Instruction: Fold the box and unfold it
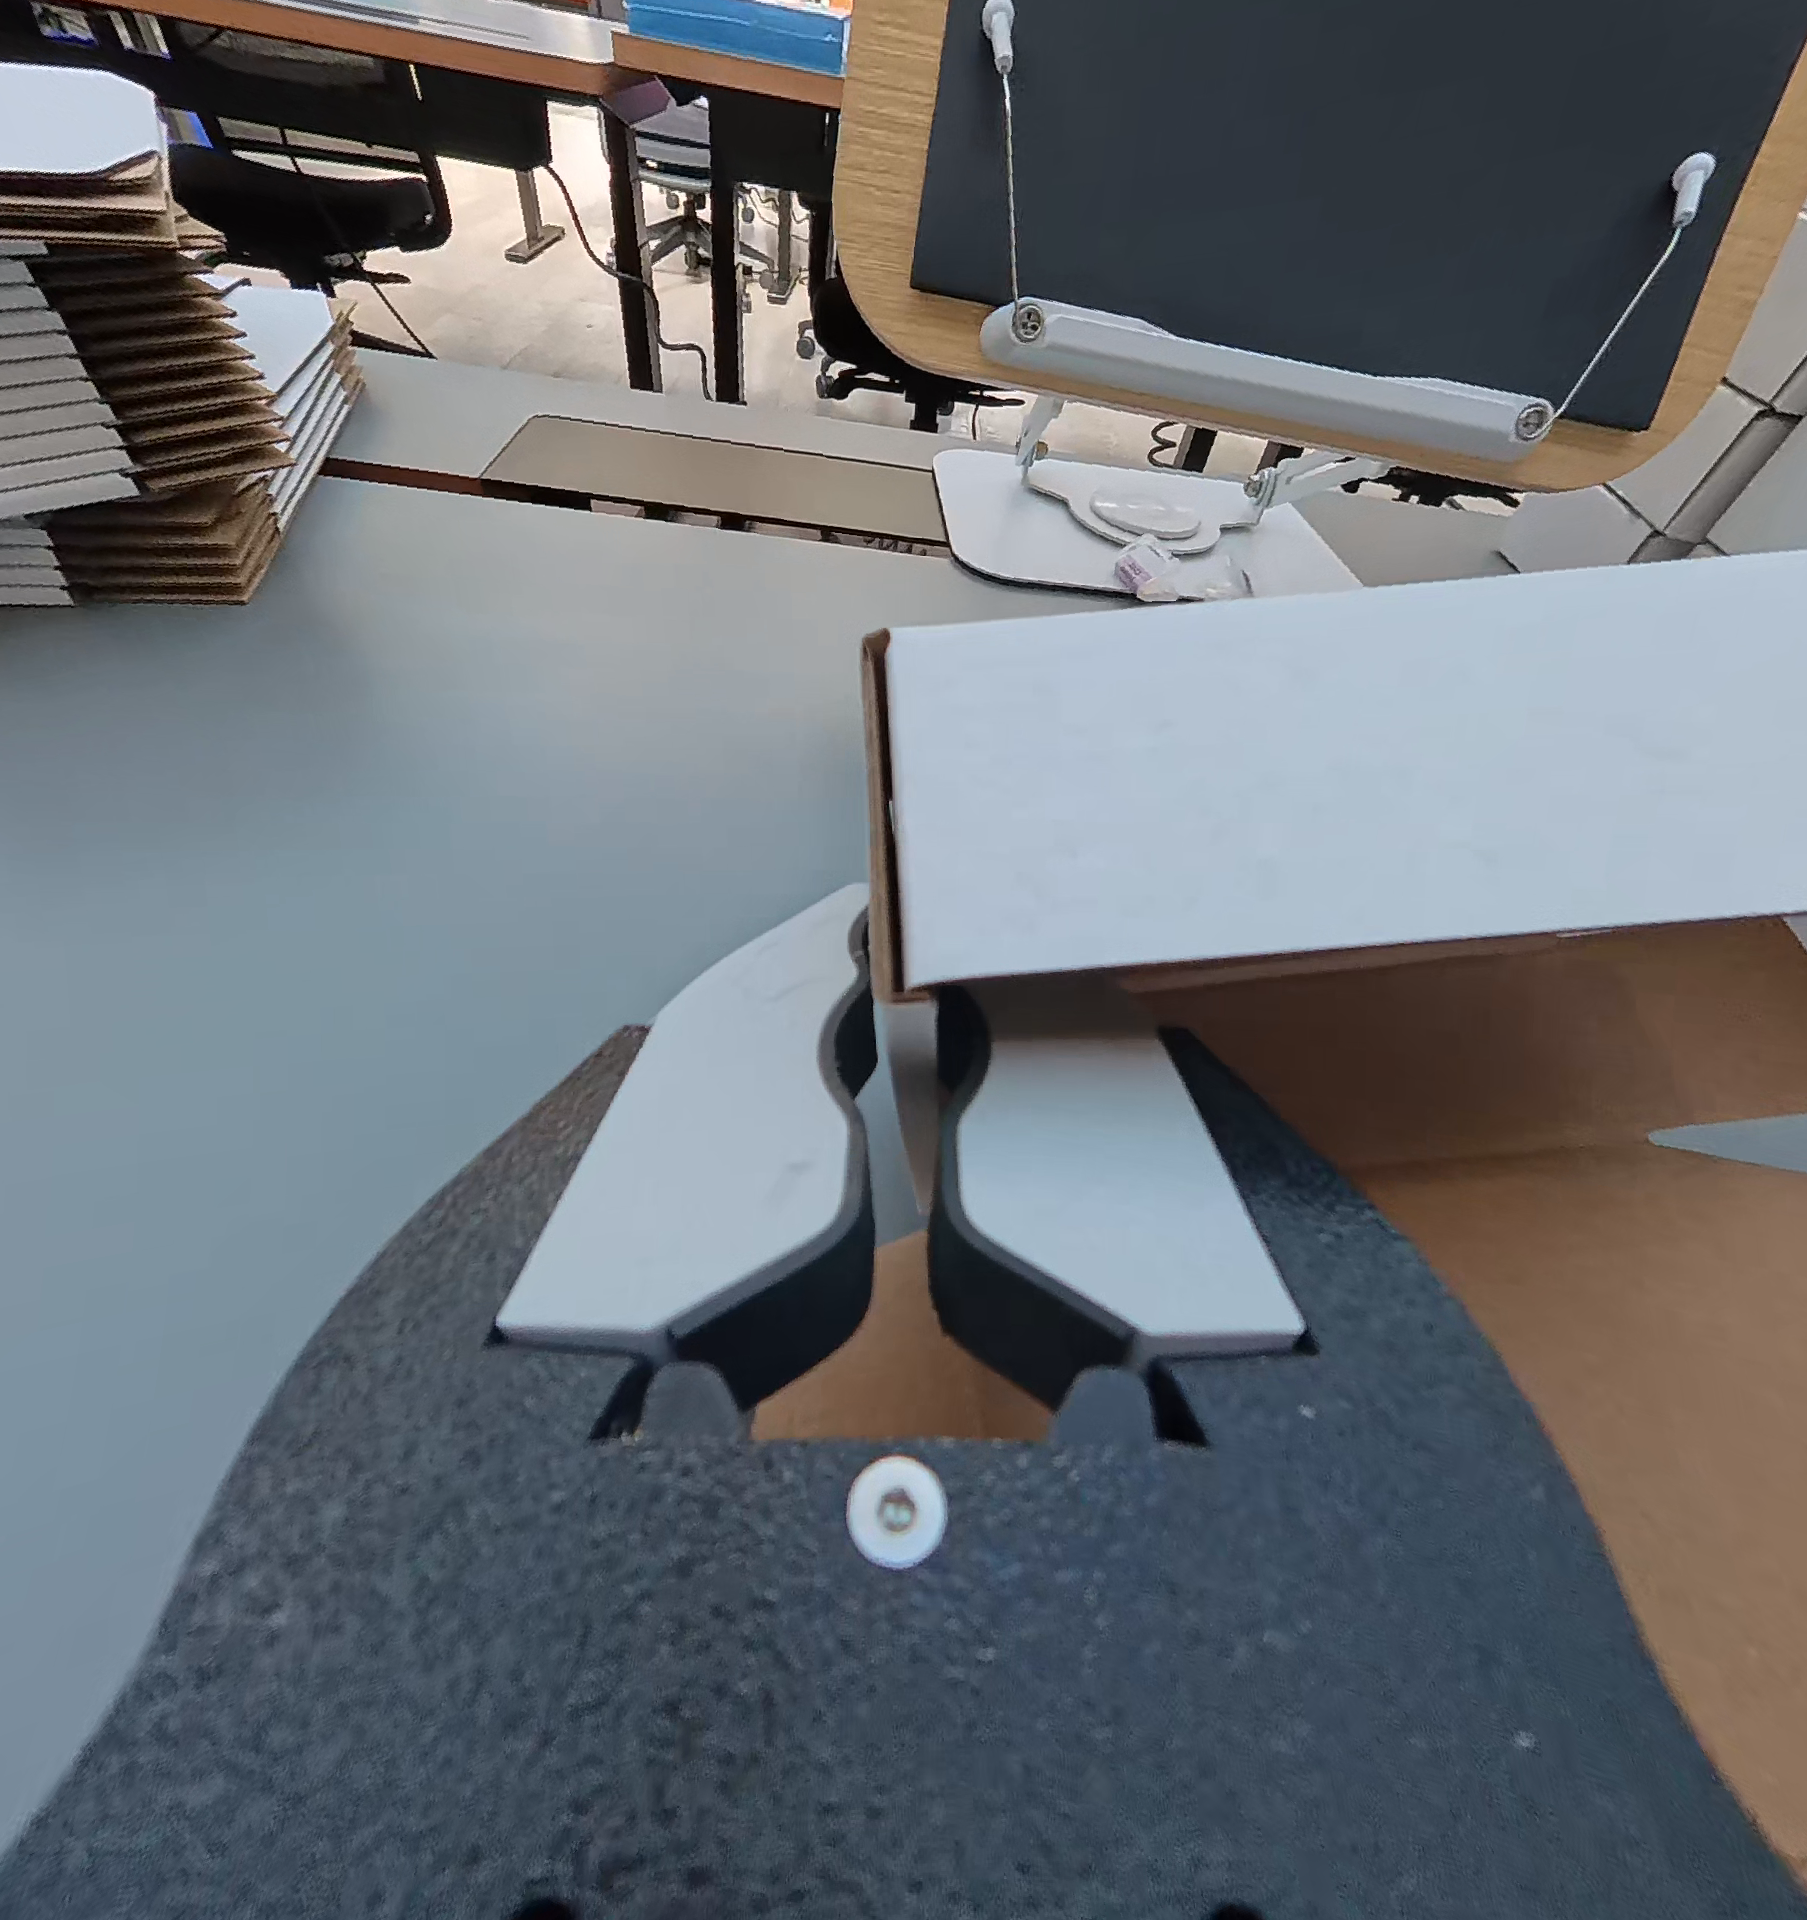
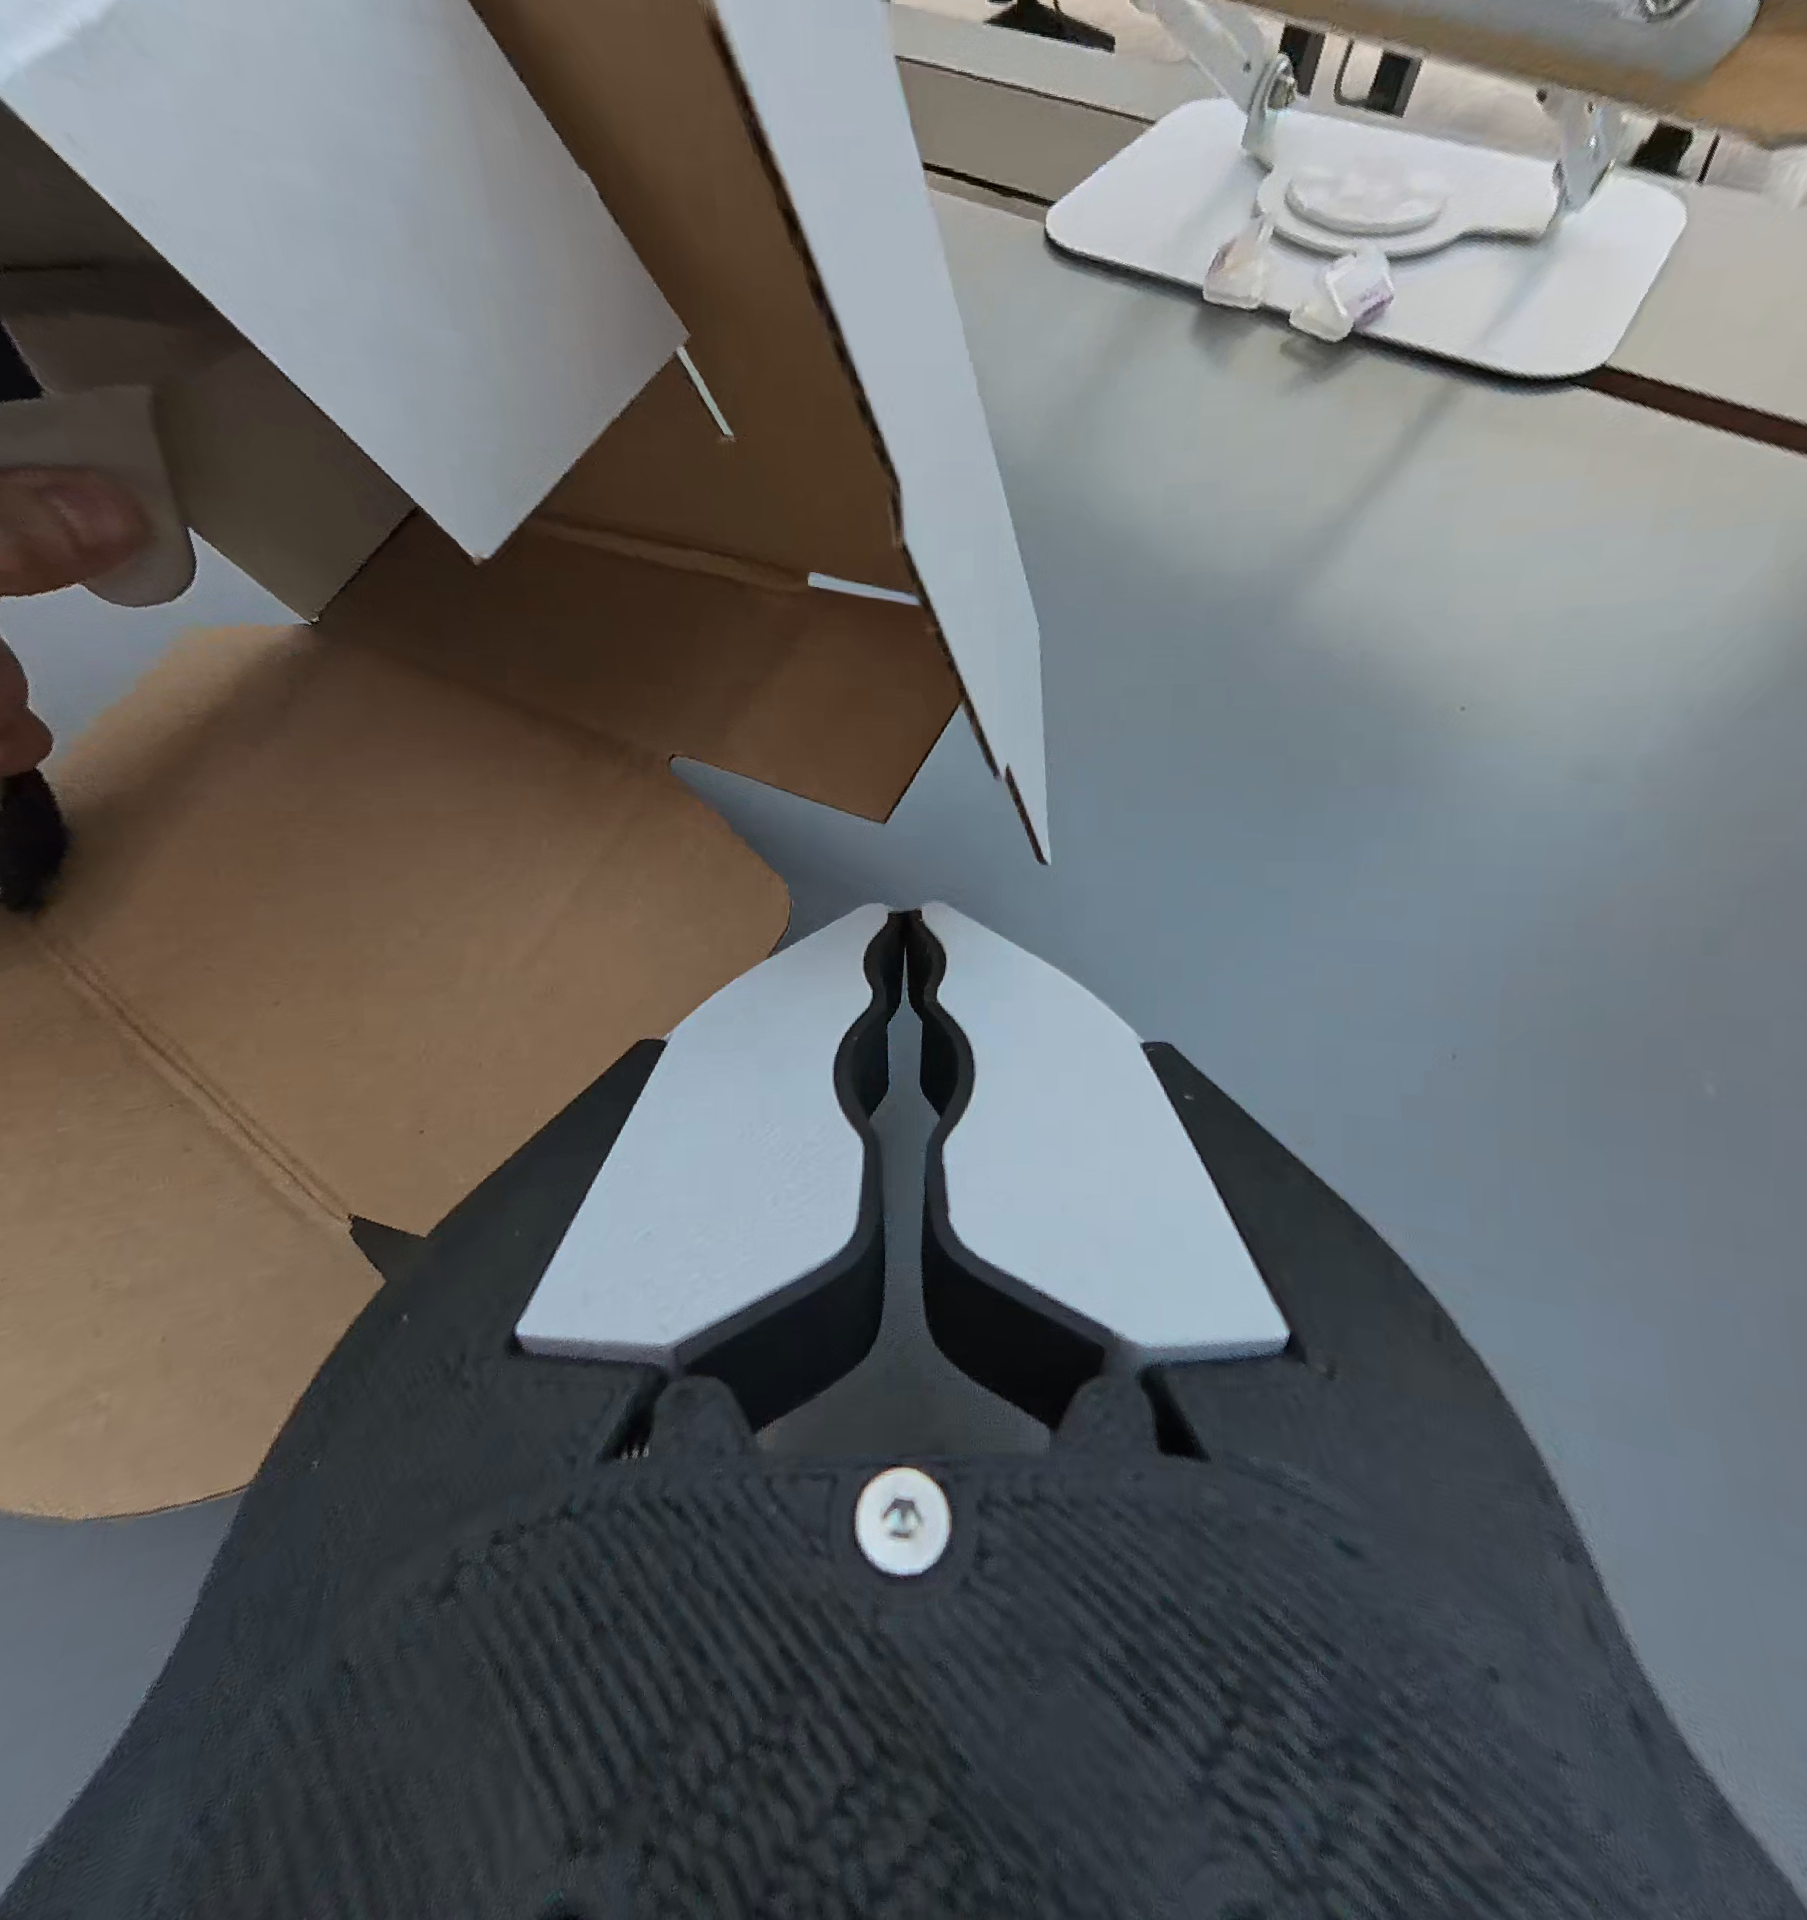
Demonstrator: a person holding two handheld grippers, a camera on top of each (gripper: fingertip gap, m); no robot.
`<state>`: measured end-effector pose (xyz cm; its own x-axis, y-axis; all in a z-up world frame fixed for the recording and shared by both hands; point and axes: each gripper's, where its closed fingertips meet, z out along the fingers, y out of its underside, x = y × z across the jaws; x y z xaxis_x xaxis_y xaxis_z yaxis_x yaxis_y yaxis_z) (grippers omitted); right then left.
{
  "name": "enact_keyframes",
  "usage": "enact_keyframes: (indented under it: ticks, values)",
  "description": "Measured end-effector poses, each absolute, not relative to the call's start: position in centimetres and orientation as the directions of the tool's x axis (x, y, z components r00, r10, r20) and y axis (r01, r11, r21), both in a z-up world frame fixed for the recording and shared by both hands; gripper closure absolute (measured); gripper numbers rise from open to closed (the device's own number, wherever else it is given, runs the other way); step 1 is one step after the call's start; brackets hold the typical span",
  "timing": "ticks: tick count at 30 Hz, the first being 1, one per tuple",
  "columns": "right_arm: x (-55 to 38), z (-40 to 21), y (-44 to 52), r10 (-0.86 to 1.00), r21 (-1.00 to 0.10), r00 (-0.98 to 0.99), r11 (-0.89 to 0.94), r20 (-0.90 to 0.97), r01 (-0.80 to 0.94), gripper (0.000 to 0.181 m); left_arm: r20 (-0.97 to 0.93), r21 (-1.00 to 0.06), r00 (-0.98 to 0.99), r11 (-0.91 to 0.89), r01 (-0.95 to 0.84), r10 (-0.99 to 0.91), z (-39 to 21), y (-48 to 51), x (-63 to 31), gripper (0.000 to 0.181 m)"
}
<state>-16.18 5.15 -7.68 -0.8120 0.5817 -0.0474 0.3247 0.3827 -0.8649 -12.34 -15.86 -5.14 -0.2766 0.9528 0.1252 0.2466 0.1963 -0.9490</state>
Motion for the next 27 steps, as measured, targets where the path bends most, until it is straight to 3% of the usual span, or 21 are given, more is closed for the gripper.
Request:
enact_keyframes:
  ticks: [1,6,16,21,27]
  values:
    - [-16.2,-8.1,5.1,0.596,-0.858,-0.8,0.374,-0.068,0.352,0.181,0.128,-0.949,-0.282,0.2,0.243,0.951,-5.1,-15.9,-12.3,0.176]
    - [-17.2,-8.3,4.5,0.651,-0.851,-0.723,0.226,-0.23,0.474,0.181,0.144,-0.951,-0.289,0.213,0.222,0.946,-4.9,-16.1,-12.2,0.176]
    - [-17.1,-5.9,3.3,0.596,-0.843,-0.665,-0.039,-0.45,0.536,0.181,0.141,-0.953,-0.292,0.21,0.217,0.946,-4.8,-16.1,-12.1,0.176]
    - [-16.9,-5.5,3.4,0.634,-0.916,-0.72,0.044,-0.282,0.398,0.181,0.096,-0.959,-0.294,0.167,0.228,0.951,-4.8,-15.9,-12.2,0.176]
    - [-16.9,-5.2,2.8,0.631,-0.946,-0.773,0.287,0.067,0.153,0.181,0.085,-0.956,-0.29,0.16,0.245,0.953,-5.0,-15.8,-12.3,0.176]
